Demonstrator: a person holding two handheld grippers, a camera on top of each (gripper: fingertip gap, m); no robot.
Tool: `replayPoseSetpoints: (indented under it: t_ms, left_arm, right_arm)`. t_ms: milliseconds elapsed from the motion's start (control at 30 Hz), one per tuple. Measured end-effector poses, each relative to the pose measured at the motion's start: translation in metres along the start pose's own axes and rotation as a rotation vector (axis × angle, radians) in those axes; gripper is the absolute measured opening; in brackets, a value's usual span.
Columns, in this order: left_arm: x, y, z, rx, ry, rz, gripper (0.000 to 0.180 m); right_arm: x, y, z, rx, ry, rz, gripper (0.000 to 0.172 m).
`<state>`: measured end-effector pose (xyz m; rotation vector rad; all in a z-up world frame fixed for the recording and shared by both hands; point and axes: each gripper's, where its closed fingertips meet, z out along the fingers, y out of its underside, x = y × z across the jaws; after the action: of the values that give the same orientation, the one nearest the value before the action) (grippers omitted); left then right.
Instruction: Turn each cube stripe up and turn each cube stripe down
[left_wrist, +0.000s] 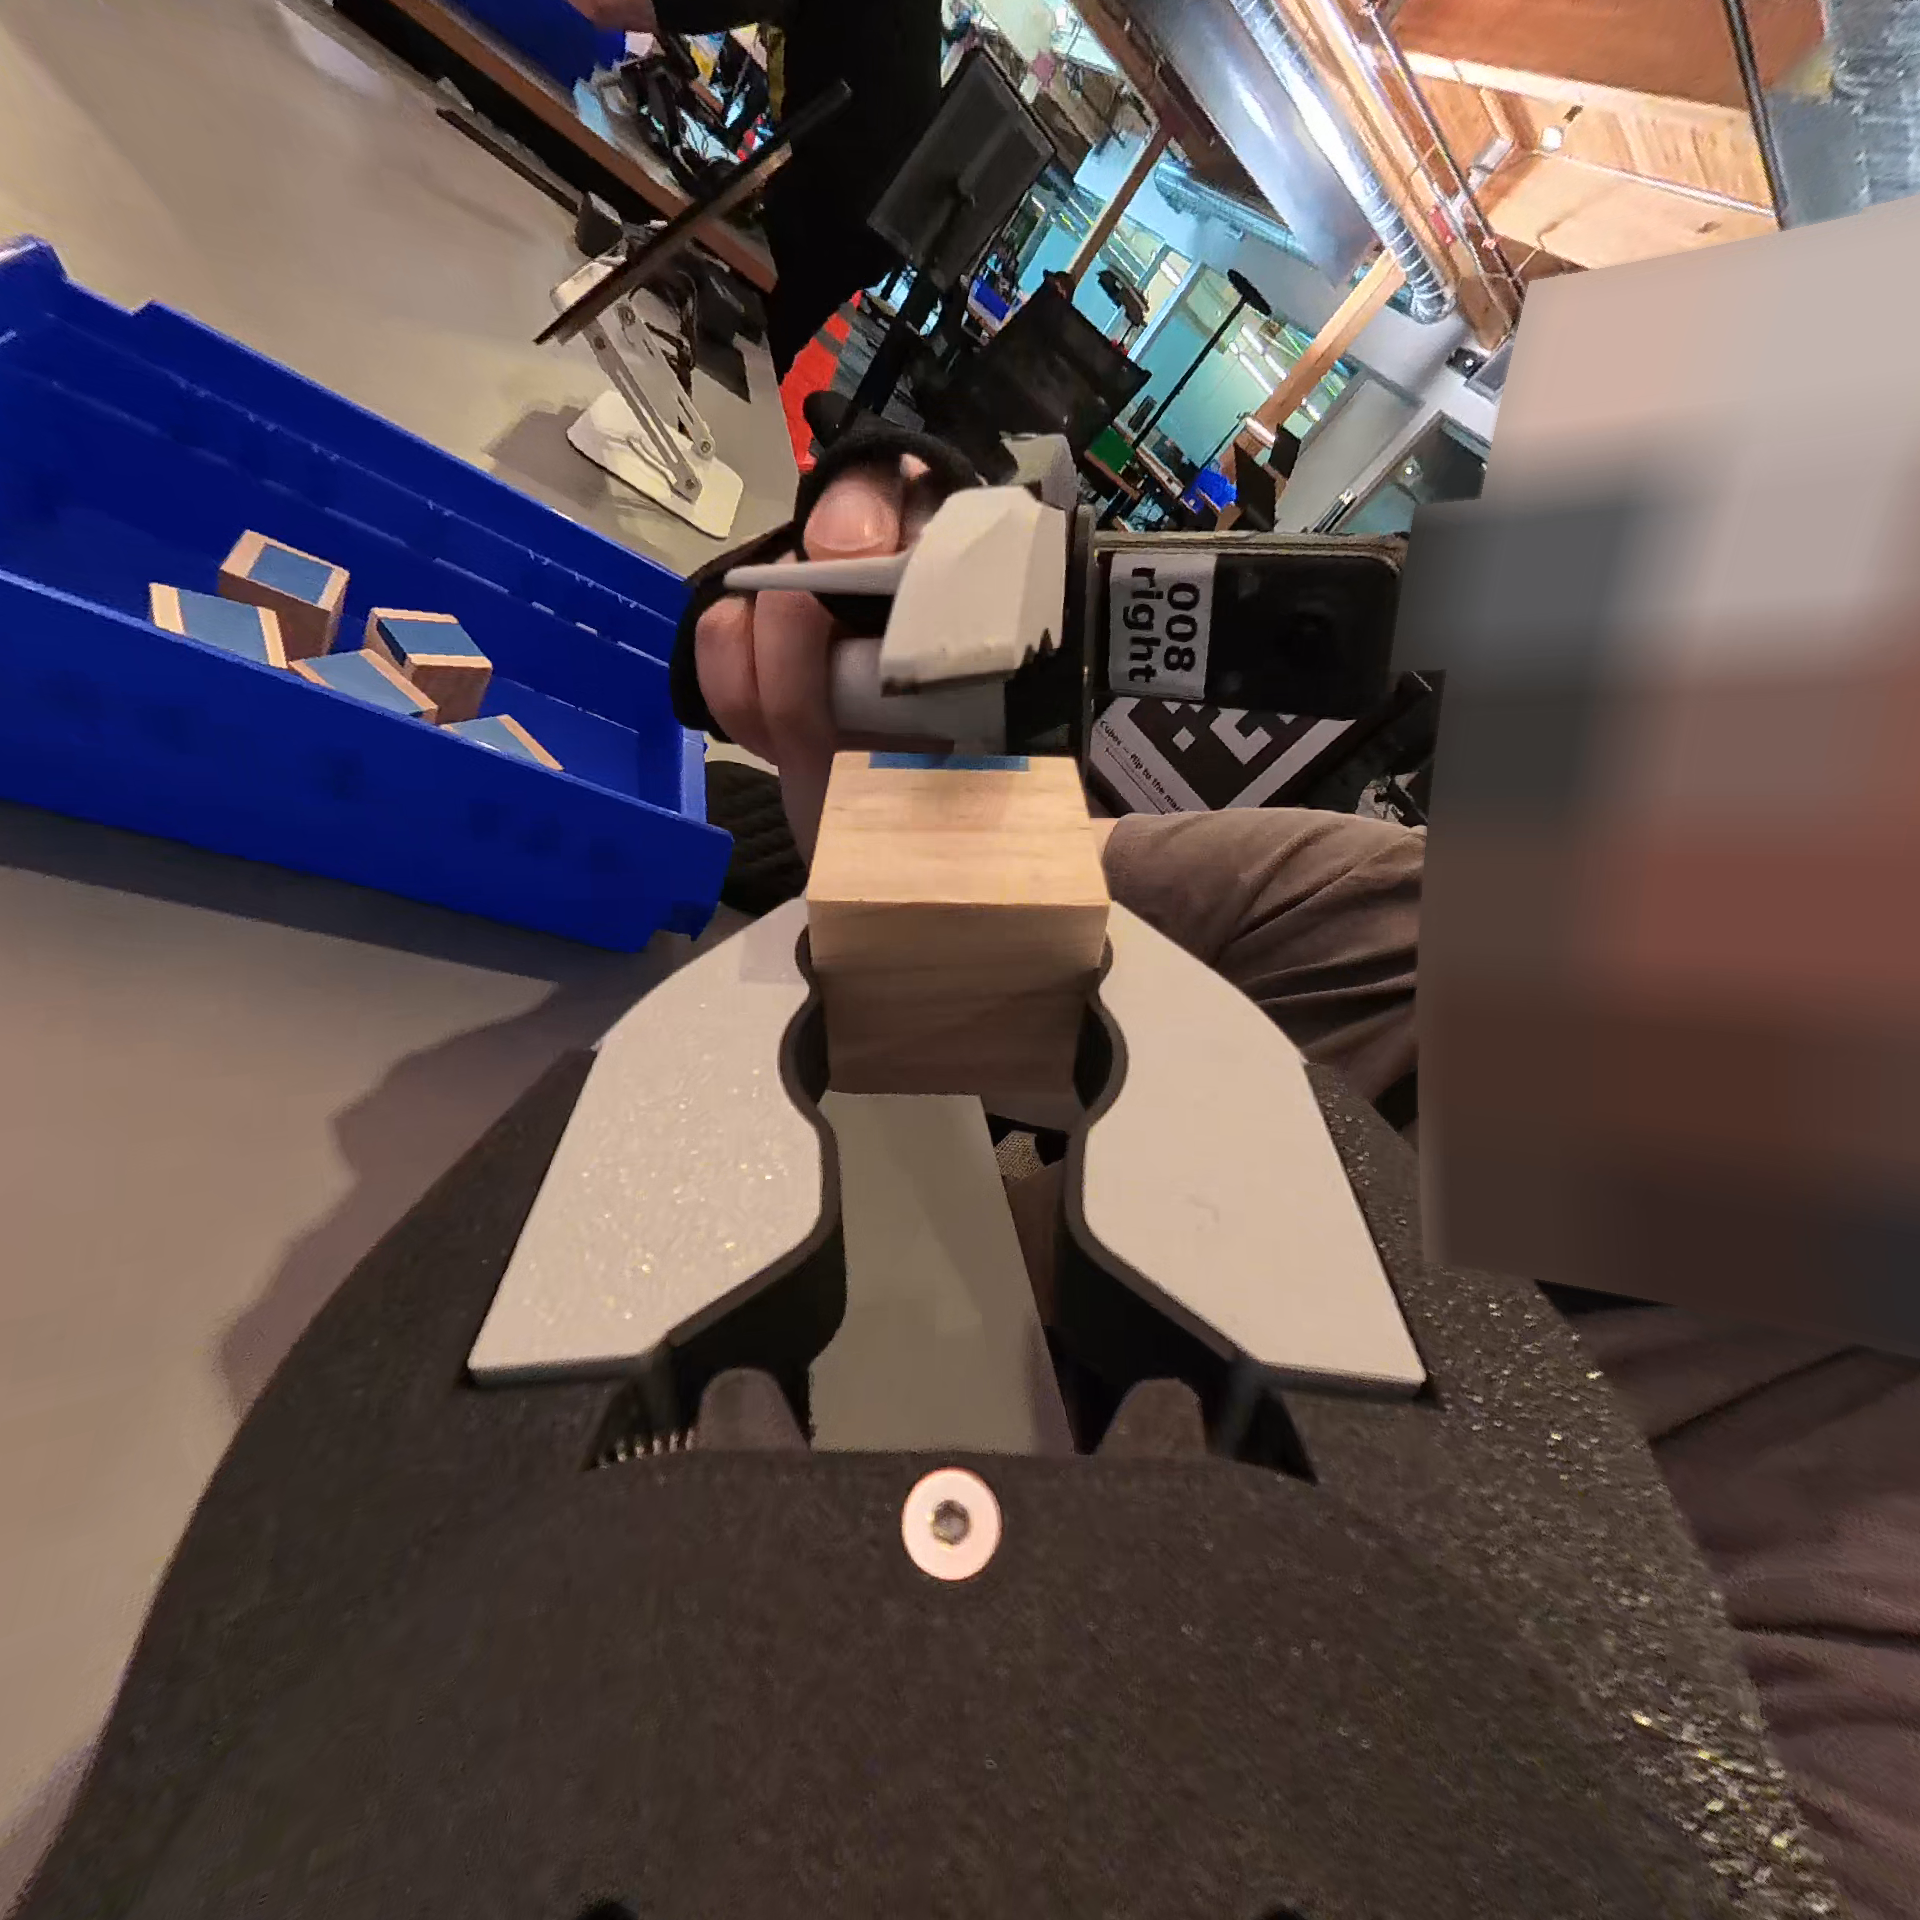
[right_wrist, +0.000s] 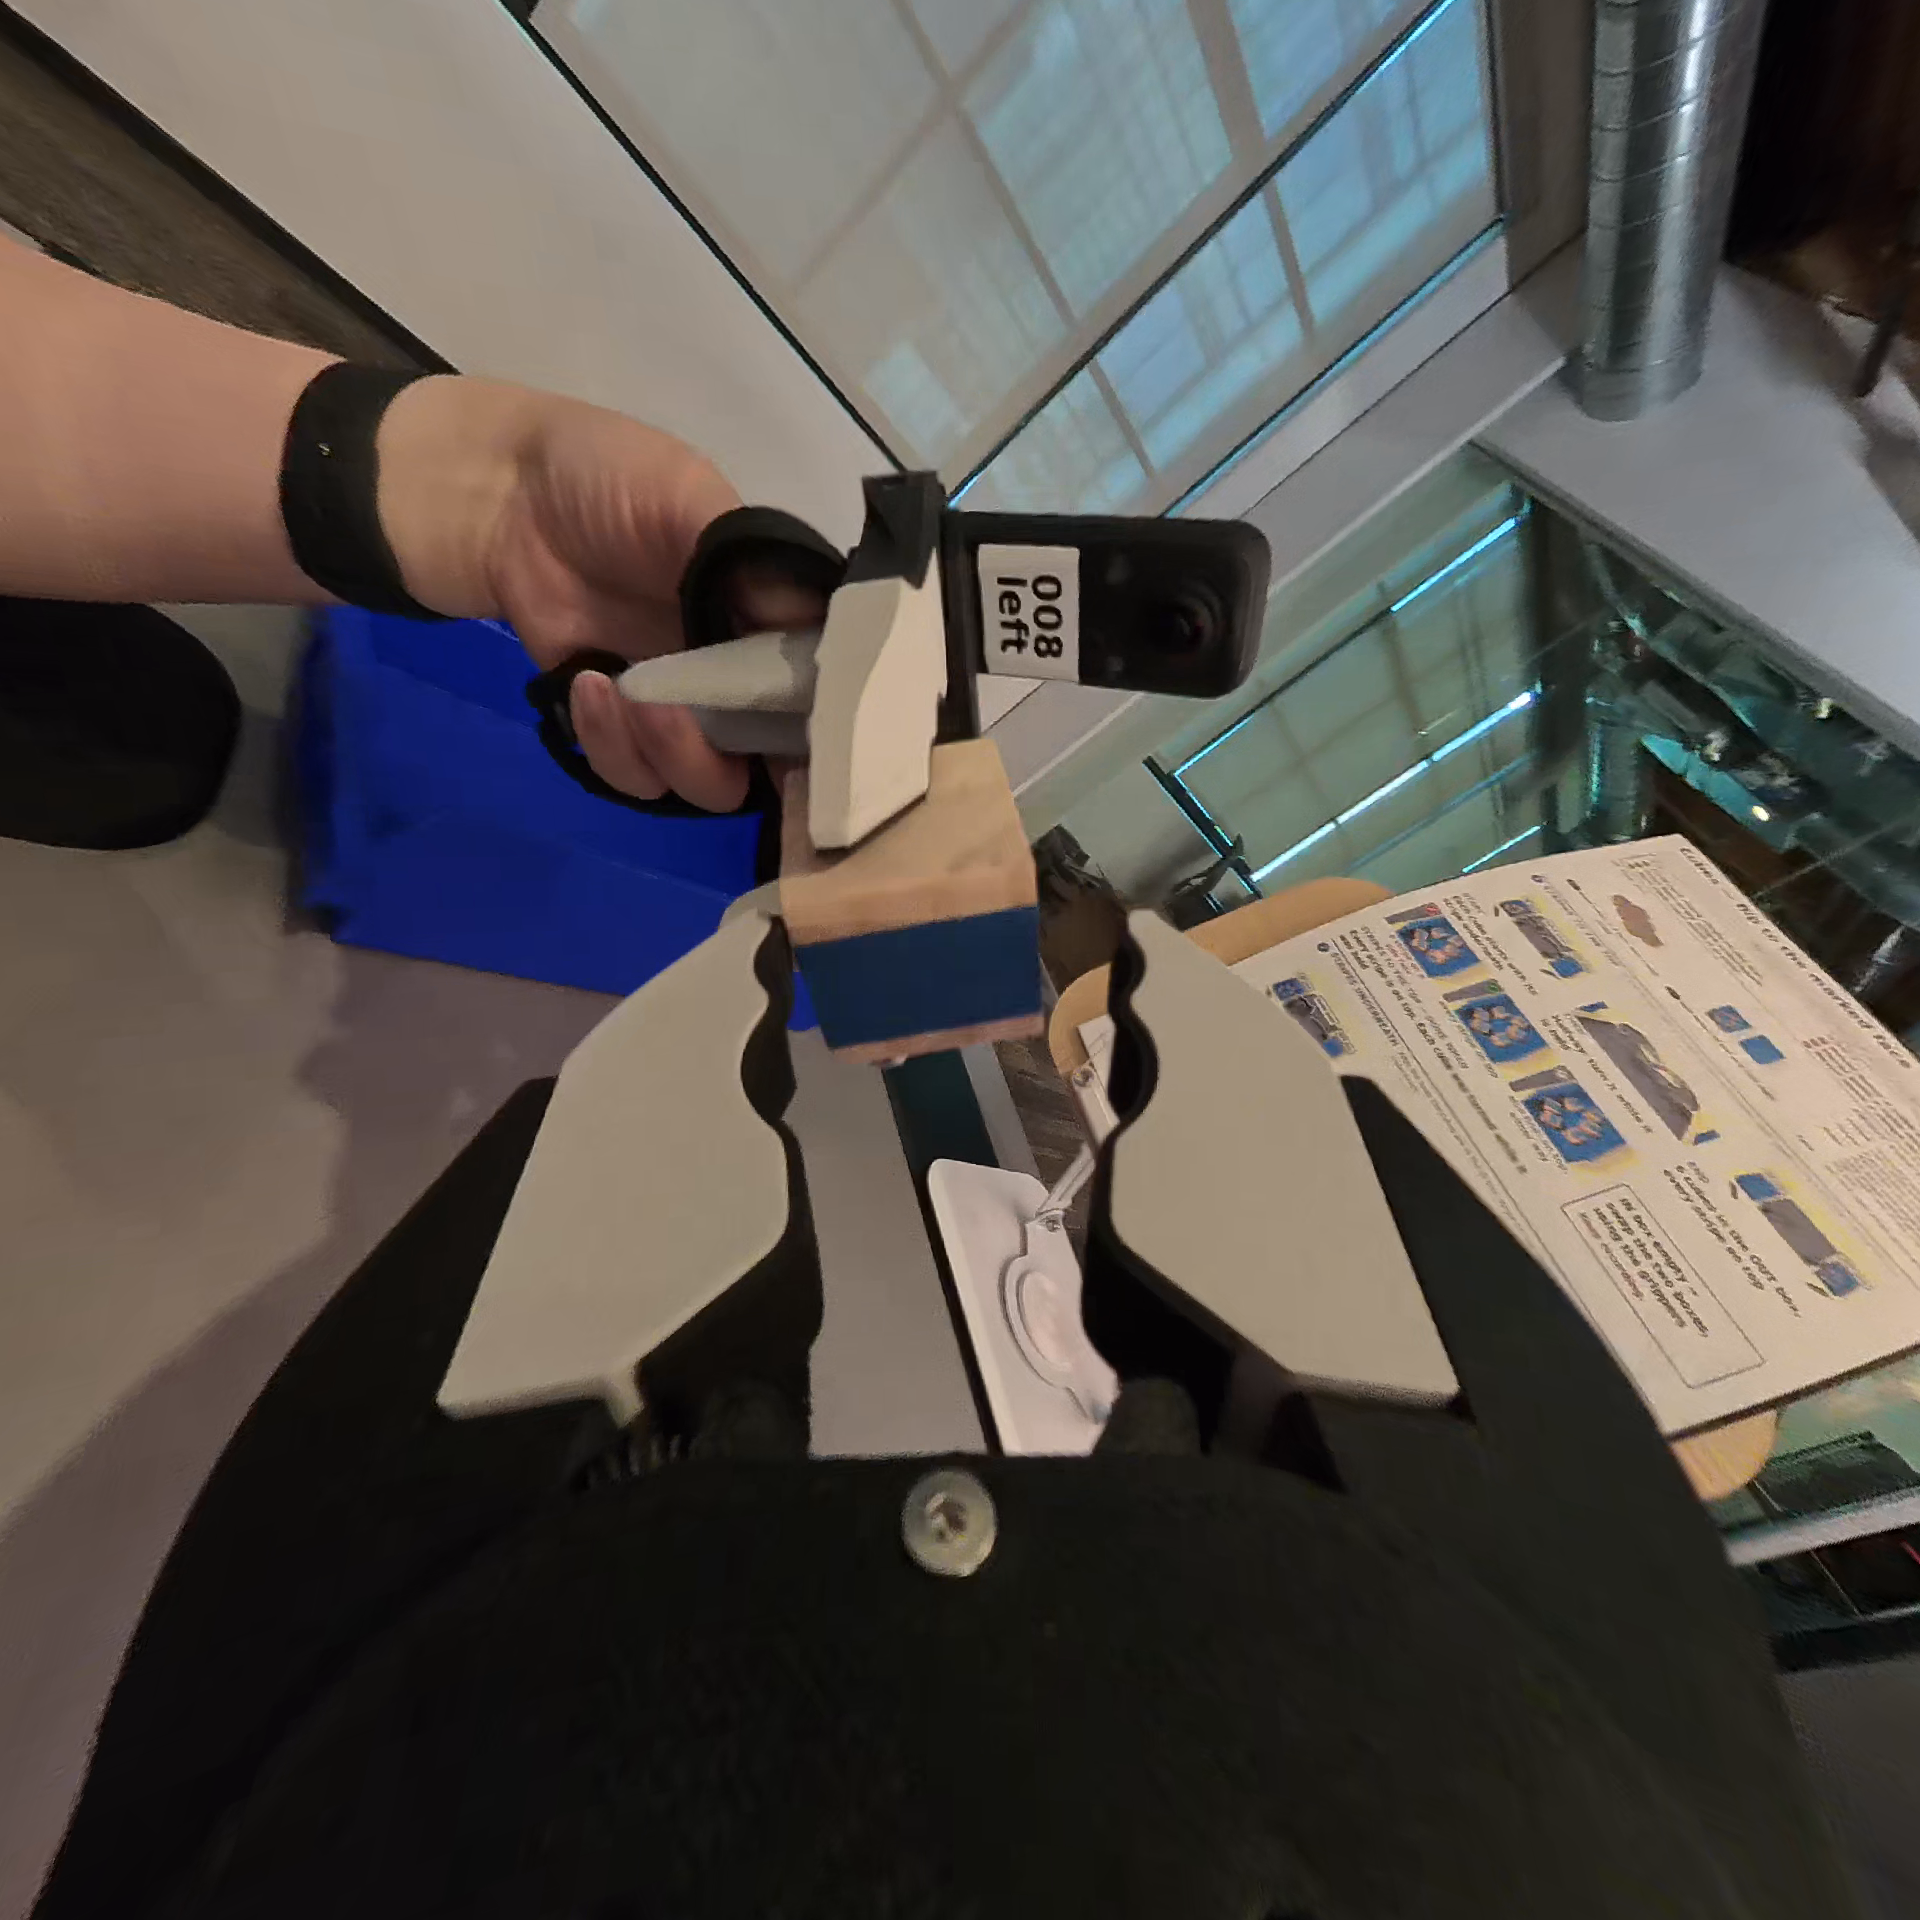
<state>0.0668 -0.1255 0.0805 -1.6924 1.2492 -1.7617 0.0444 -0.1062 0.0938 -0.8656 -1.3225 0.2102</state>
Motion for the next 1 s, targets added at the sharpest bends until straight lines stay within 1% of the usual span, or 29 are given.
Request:
replayPoseSetpoints:
  t_ms: [33,100,200,267,300,367,433,467,567,633,667,700,767,867,1000]
  left_arm:
    - [0.0,0.0,0.001,0.004,0.003,0.002,0.045]
    - [0.0,0.0,0.001,0.001,0.009,-0.008,0.045]
    - [0.001,0.002,0.001,-0.017,0.009,0.011,0.046]
    - [-0.003,0.001,-0.002,-0.023,-0.047,0.052,0.047]
    - [-0.006,0.0,-0.005,-0.026,-0.095,0.081,0.048]
    - [-0.009,-0.006,-0.016,-0.008,-0.176,0.146,0.047]
    - [-0.01,-0.014,-0.029,0.028,-0.257,0.218,0.047]
    - [-0.008,-0.019,-0.035,0.057,-0.289,0.256,0.047]
    - [-0.008,-0.028,-0.048,0.153,-0.343,0.335,0.045]
    - [-0.015,-0.027,-0.05,0.206,-0.365,0.369,0.041]
    - [-0.02,-0.026,-0.05,0.206,-0.373,0.366,0.04]
    - [-0.023,-0.023,-0.048,0.184,-0.371,0.348,0.039]
    - [-0.024,-0.018,-0.046,0.15,-0.36,0.335,0.037]
    - [-0.02,-0.018,-0.05,0.135,-0.383,0.354,0.037]
    - [-0.008,-0.018,-0.055,0.126,-0.377,0.379,0.035]
  right_arm:
    - [-0.002,0.0,0.0,0.0,-0.011,0.0,0.058]
    - [-0.006,0.001,0.0,-0.003,-0.036,-0.006,0.046]
    - [-0.007,0.002,-0.001,-0.014,-0.064,-0.003,0.046]
    - [0.0,0.004,-0.009,-0.037,-0.097,0.025,0.045]
    - [0.008,0.009,-0.018,-0.08,-0.108,0.037,0.045]
    - [0.028,0.035,-0.048,-0.244,-0.157,0.114,0.046]
    - [0.035,0.082,-0.1,-0.511,-0.269,0.323,0.046]
    - [0.038,0.111,-0.13,-0.649,-0.272,0.415,0.045]
    - [0.024,0.191,-0.219,-1.019,-0.293,0.644,0.046]
    - [0.003,0.227,-0.262,-1.24,-0.324,0.836,0.046]
    - [-0.007,0.238,-0.274,-1.323,-0.347,0.899,0.046]
    - [-0.015,0.245,-0.279,-1.362,-0.382,0.927,0.046]
    - [-0.03,0.252,-0.277,-1.395,-0.46,0.945,0.046]
    - [-0.047,0.255,-0.277,-1.477,-0.547,0.945,0.046]
    - [-0.055,0.27,-0.287,-1.606,-0.548,0.955,0.047]
